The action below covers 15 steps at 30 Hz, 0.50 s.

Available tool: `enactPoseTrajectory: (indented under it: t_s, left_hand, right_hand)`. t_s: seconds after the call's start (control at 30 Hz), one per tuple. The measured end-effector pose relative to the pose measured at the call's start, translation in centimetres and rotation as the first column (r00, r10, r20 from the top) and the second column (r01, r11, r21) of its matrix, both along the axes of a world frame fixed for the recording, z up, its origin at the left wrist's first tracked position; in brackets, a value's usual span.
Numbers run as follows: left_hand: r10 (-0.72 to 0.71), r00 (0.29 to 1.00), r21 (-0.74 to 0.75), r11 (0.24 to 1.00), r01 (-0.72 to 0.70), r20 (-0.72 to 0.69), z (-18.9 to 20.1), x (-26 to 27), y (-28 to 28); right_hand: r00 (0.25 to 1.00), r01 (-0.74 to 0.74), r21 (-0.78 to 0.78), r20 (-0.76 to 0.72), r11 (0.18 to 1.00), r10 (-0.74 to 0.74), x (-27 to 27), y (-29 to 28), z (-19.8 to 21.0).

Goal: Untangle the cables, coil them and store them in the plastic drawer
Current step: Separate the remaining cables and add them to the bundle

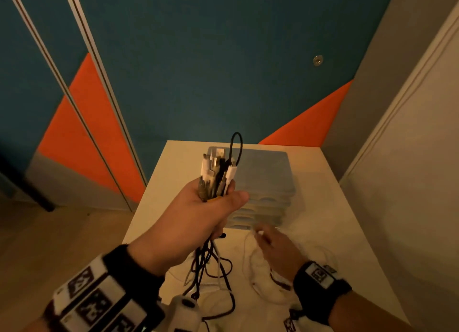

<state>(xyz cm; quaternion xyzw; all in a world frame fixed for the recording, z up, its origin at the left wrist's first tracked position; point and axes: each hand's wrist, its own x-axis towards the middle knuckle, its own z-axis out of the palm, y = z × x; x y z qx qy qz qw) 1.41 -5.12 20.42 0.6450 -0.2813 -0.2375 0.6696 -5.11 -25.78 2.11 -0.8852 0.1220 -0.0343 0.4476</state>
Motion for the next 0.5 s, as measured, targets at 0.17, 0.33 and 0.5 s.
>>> enactPoseTrajectory:
  t_s: [0.17,0.33,0.5]
  left_hand:
    - [0.063,0.997,0.017,0.998,-0.062,-0.044,-1.8,-0.2,-4.0]
    - [0.161,0.983,-0.018,0.986,-0.163,-0.090,-1.8,-1.1,-8.2]
    - [0.125,0.978,-0.116,0.983,-0.145,-0.169,-0.8,-2.2,-10.3]
  right_hand:
    - [0.924,0.070,0.263,0.346,0.962,-0.161,0.3,-1.9,8.3]
    - [0.863,-0.041,0.356,0.484,0.934,-0.146,-0.1,-1.6,13.7]
    - [0.852,-0.159,0.404,0.517,0.901,-0.082,-0.7,-0.5,15.0]
